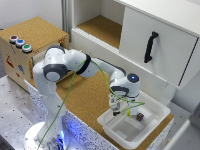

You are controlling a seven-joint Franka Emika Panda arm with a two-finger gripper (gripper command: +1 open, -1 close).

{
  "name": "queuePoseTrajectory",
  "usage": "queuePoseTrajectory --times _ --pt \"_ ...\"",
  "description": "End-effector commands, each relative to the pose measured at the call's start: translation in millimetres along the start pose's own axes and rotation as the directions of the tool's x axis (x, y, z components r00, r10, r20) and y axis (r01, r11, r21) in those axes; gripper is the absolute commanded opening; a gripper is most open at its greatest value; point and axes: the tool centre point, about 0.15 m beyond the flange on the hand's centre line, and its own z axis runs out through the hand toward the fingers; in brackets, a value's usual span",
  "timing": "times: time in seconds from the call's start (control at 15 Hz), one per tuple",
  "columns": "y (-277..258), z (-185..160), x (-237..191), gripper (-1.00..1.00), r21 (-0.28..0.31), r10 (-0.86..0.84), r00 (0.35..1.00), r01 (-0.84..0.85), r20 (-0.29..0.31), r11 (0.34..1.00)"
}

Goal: Pick up the yellow block

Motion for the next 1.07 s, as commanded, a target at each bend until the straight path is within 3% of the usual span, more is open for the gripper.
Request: queuePoseTrajectory --times 0.0,0.33,0.6,0.67,1.0 --pt "12 8 -2 1.0 0.068 0.081 0.996 -0.079 -0.025 0.995" --pt "19 15 -11 1.0 0.101 0.151 0.989 -0.151 0.003 0.983" --pt "24 17 -13 1.0 0.078 0.147 0.989 -0.147 -0.006 0.986" --pt "24 16 -12 -1.0 0.074 0.148 0.989 -0.146 -0.011 0.986" --pt "23 15 -14 -1.0 0.079 0.139 0.99 -0.137 -0.022 0.987"
